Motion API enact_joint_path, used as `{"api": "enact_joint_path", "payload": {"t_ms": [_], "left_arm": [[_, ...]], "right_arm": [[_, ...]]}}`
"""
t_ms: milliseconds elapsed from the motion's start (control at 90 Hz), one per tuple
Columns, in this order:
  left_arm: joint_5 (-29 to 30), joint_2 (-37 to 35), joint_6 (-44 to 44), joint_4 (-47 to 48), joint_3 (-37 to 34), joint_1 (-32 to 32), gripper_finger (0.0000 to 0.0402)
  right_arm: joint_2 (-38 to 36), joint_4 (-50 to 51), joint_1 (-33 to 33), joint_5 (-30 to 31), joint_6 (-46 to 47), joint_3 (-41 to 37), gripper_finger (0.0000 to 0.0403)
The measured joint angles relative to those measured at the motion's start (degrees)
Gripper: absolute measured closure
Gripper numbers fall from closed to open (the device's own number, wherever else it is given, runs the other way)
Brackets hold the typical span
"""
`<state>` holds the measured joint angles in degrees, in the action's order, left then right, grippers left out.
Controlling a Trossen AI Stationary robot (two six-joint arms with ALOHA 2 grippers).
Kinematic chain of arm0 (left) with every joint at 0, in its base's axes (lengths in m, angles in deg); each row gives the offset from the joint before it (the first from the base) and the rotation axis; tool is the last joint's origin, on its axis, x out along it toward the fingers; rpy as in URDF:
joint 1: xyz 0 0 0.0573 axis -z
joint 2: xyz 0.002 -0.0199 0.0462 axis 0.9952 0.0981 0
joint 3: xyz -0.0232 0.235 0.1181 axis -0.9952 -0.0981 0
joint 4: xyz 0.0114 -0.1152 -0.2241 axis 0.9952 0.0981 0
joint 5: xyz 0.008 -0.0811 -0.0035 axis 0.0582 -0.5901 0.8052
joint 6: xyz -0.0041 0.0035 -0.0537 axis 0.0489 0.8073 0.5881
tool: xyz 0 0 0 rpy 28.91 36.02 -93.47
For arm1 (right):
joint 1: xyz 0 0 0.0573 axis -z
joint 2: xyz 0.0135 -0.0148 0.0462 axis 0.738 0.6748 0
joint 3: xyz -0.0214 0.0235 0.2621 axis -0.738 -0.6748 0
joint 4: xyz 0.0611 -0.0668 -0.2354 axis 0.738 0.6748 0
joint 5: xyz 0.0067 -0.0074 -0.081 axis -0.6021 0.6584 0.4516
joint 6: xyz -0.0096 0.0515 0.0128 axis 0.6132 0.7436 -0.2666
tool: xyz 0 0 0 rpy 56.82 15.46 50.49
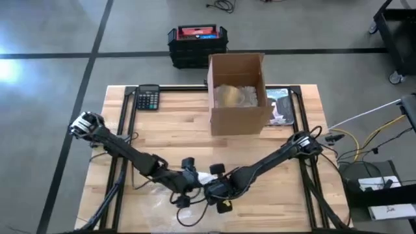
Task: Wrap mug
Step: Wrap the blue patterned mug with the transparent bubble wrap
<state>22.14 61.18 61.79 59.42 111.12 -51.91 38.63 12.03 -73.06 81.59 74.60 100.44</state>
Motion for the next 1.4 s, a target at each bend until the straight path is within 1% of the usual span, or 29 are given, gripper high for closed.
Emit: {"api": "enact_joint_path", "payload": {"t_ms": [111, 178, 278, 344, 400, 478, 600, 678, 767, 822, 867, 922, 1000, 1044, 1144, 1178, 1200, 1400], "left_arm": [[-1.2, -1.3, 8.0, 11.1, -0.1, 4.3, 0.0402], [-3.0, -1.0, 13.7, 14.6, -0.7, 7.5, 0.0402], [-6.9, 0.0, 21.7, 14.1, -2.5, 13.0, 0.0402], [-7.5, 0.5, 26.5, 13.1, -3.6, 16.6, 0.0399], [-7.7, 0.8, 30.5, 13.3, -4.4, 18.9, 0.0389], [-7.5, 1.3, 36.7, 13.4, -5.4, 21.1, 0.0363], [-7.5, 3.0, 43.6, 12.2, -6.5, 22.8, 0.0297], [-7.7, 4.7, 44.4, 9.6, -7.5, 22.7, 0.0254], [-8.3, 7.1, 43.5, 4.3, -8.6, 22.3, 0.0215], [-8.4, 8.6, 43.0, 4.5, -8.7, 21.6, 0.0200], [-8.7, 9.6, 42.8, 4.9, -8.7, 21.2, 0.0196], [-9.7, 10.3, 41.7, 6.0, -8.4, 20.8, 0.0202], [-9.4, 10.5, 40.3, 8.7, -8.3, 20.8, 0.0237], [-9.0, 10.2, 39.3, 10.8, -8.4, 20.8, 0.0268], [-7.3, 8.7, 37.1, 13.9, -8.7, 20.8, 0.0361], [-6.5, 8.1, 36.6, 15.1, -8.8, 20.8, 0.0381], [-6.1, 7.6, 36.6, 15.7, -8.9, 20.8, 0.0387], [-1.9, 0.7, 36.4, 16.4, -8.8, 20.8, 0.0399]], "right_arm": [[0.0, -0.1, 0.2, 0.1, 0.2, 0.0, 0.0401], [0.0, -0.1, 0.3, 0.4, 0.2, 0.0, 0.0401], [0.0, -0.2, 0.4, 1.1, 0.1, 0.0, 0.0401], [0.0, -0.2, 0.6, 1.3, -0.1, 0.0, 0.0401], [0.0, -0.2, 0.6, 1.3, -0.3, 0.0, 0.0401], [0.0, -0.2, 0.8, 1.4, -0.4, 0.0, 0.0401], [0.0, -0.2, 0.9, 1.6, 0.7, 0.0, 0.0401], [0.0, -0.2, 1.0, 1.6, 2.4, 0.0, 0.0401], [0.0, -0.2, 1.1, 1.6, 3.3, 0.0, 0.0400], [0.0, -0.2, 1.1, 1.7, 3.5, 0.0, 0.0400], [0.0, -0.2, 1.2, 1.7, 3.5, 0.0, 0.0400], [0.0, -0.2, 1.4, 1.6, 4.0, 0.0, 0.0400], [0.0, -0.2, 2.0, 1.8, 6.7, 0.0, 0.0400], [0.0, -0.2, 2.4, 2.5, 8.9, 0.0, 0.0400], [0.0, -0.2, 3.0, 3.1, 11.9, 0.0, 0.0400], [0.0, -0.2, 3.0, 3.2, 12.4, 0.0, 0.0400], [0.0, -0.2, 3.0, 3.2, 12.6, 0.0, 0.0400], [0.0, -0.5, 2.9, 3.4, 12.7, -0.1, 0.0400]]}}
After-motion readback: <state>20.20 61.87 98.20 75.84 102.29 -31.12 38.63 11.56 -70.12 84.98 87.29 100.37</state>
